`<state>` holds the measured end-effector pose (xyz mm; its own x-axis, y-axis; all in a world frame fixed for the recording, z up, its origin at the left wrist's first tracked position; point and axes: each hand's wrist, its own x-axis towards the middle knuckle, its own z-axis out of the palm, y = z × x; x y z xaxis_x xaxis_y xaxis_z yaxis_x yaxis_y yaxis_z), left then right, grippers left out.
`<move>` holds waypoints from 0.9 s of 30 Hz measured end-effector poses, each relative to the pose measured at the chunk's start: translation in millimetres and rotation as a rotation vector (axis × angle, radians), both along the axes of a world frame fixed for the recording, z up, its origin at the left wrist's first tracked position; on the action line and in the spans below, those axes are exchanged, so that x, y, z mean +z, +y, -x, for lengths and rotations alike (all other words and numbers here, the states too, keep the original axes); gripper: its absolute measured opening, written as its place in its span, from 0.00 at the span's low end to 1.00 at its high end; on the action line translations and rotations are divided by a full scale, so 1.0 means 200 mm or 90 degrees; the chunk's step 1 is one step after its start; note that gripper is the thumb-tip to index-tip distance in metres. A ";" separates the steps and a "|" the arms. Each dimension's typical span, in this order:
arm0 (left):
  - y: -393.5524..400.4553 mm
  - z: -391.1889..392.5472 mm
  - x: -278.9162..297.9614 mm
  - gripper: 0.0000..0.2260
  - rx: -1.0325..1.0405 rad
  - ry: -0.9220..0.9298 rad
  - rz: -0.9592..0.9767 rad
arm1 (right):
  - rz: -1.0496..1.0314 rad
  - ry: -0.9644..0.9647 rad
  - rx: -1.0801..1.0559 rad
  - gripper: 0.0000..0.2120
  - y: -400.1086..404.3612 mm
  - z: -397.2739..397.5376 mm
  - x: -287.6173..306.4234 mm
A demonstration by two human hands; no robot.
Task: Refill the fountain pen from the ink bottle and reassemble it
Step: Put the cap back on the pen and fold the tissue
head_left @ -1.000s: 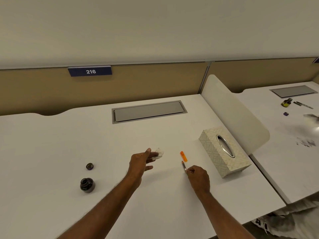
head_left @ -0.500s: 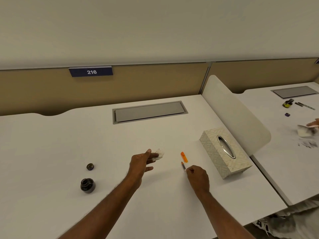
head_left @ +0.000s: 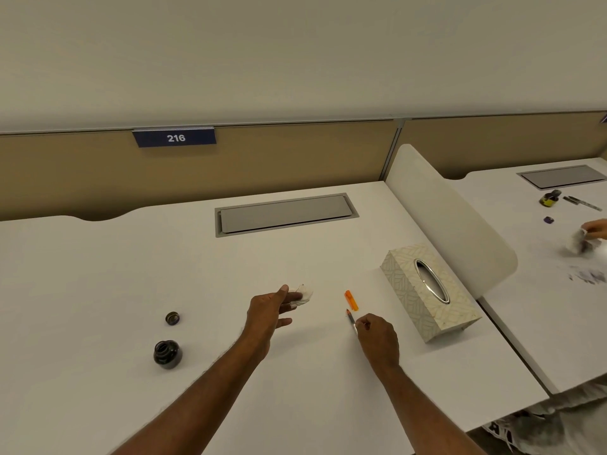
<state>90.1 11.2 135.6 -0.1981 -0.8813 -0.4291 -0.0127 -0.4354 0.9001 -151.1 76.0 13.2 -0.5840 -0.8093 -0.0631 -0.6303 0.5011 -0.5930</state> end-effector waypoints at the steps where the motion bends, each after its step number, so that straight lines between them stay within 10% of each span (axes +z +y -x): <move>1: 0.00 0.00 0.00 0.14 0.002 -0.001 0.000 | 0.001 -0.001 -0.002 0.08 0.00 0.00 0.00; 15: 0.02 -0.01 0.01 0.07 0.074 0.009 0.078 | 0.062 -0.017 -0.007 0.07 -0.02 -0.01 0.07; 27: 0.01 -0.01 0.10 0.03 0.073 -0.100 0.247 | 0.136 -0.515 0.228 0.09 -0.25 -0.39 0.78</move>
<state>91.4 13.5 155.8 -0.0481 -0.9957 -0.0792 -0.1335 -0.0722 0.9884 -73.3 26.3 168.3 -0.1385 -0.9752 -0.1727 -0.0781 0.1846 -0.9797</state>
